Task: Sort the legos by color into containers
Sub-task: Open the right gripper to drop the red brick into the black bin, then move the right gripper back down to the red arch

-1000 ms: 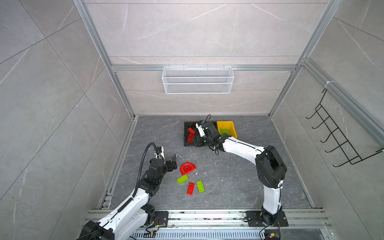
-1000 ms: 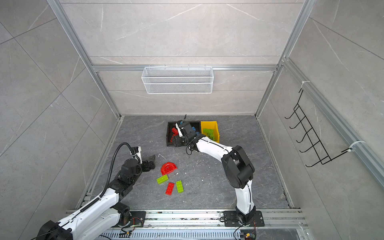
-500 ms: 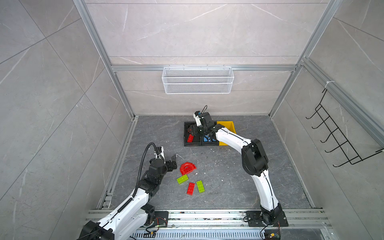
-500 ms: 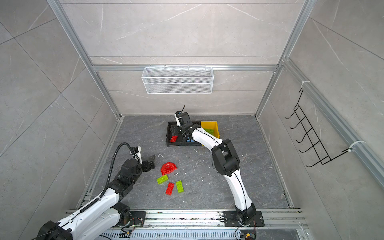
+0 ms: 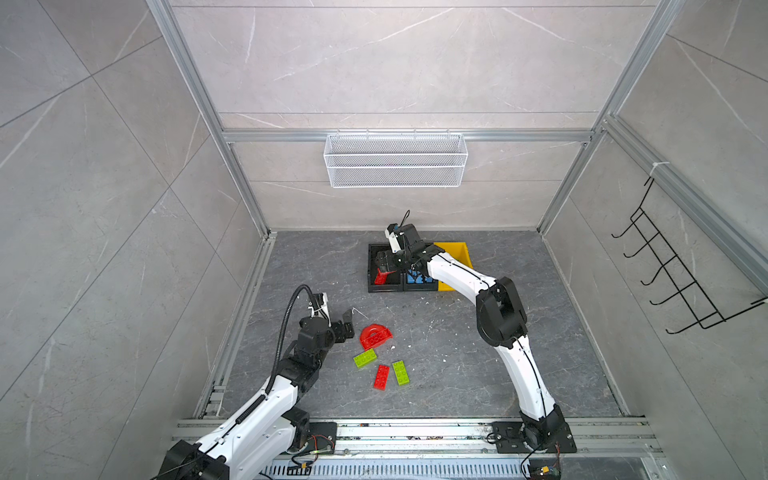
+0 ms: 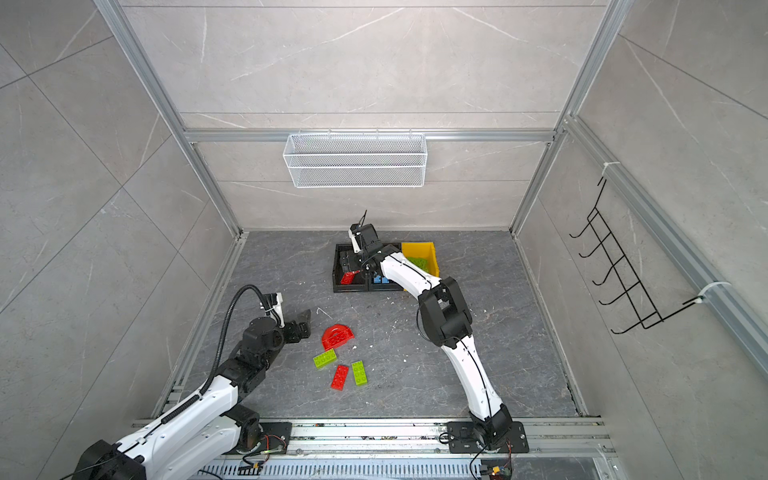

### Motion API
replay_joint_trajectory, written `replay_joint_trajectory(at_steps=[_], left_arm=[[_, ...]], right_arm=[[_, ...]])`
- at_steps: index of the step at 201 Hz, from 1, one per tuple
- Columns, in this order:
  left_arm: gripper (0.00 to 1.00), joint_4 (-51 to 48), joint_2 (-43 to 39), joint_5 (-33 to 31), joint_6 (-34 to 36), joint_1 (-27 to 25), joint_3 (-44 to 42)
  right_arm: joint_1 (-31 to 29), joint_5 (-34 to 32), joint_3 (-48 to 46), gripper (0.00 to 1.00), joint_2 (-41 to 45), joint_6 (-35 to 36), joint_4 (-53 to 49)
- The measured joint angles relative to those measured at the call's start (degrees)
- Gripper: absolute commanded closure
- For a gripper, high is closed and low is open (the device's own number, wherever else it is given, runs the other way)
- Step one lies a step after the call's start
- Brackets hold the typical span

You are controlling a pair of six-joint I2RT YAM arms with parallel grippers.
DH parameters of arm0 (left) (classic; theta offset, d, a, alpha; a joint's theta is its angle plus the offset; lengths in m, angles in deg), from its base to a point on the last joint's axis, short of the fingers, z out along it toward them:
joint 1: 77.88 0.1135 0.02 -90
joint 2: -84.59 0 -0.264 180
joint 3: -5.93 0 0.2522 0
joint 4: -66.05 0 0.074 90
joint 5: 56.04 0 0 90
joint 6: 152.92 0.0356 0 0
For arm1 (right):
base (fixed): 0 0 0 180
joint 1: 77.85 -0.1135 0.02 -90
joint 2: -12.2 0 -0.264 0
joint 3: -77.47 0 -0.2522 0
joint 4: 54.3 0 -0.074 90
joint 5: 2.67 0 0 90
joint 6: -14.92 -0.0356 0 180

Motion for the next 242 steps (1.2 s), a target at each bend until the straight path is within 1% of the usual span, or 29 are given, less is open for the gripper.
replay_joint_trajectory(at_steps=[21,41,61,82,102,111,121,143,157,163,176,205,242], left_arm=[[0.01,0.0,0.0,0.0,0.0,0.0,0.0],[0.01,0.0,-0.1,-0.5,0.0,0.0,0.0],[0.01,-0.1,-0.5,-1.6,0.1,0.0,0.0],[0.01,-0.2,-1.2,-2.7,0.2,0.0,0.0],[0.01,-0.2,-2.3,-3.4,0.2,0.0,-0.1],[0.01,-0.2,-2.8,-3.9,0.2,0.0,-0.2],[0.01,-0.2,-3.1,-4.2,0.2,0.1,-0.3],[0.01,-0.2,-3.5,-4.3,0.2,0.3,-0.8],[0.01,-0.2,-3.5,-4.2,0.2,0.3,-1.0],[0.01,-0.2,-3.5,-4.2,0.2,0.3,-1.0],[0.01,-0.2,-3.5,-4.2,0.2,0.3,-1.0],[0.01,-0.2,-3.5,-4.1,0.1,0.3,-1.0],[0.01,-0.2,-3.6,-4.2,0.1,0.3,-1.0]], right_arm=[[0.0,0.5,-1.7,0.14,1.6,0.0,-0.1],[0.0,0.5,-6.5,0.13,6.2,0.4,-0.2],[-0.1,0.5,-13.2,0.13,13.6,0.9,-0.1],[-1.0,-0.7,-21.8,0.13,24.3,1.6,0.0],[-4.4,-3.1,-31.3,0.12,35.3,1.7,0.7],[-7.3,-4.4,-35.2,0.12,39.3,1.7,0.5],[-11.0,-5.9,-38.4,0.11,41.9,1.7,0.4],[-17.6,-7.4,-42.0,0.09,40.9,1.3,-0.7],[-19.4,-8.3,-43.4,0.03,38.0,0.8,-1.7],[-19.6,-8.8,-43.8,0.01,36.7,0.6,-2.2],[-19.7,-10.0,-44.1,0.00,33.7,0.2,-3.3],[-19.8,-10.7,-43.1,0.01,28.9,0.2,-4.4],[-19.8,-10.5,-39.5,0.01,24.6,0.2,-4.8]])
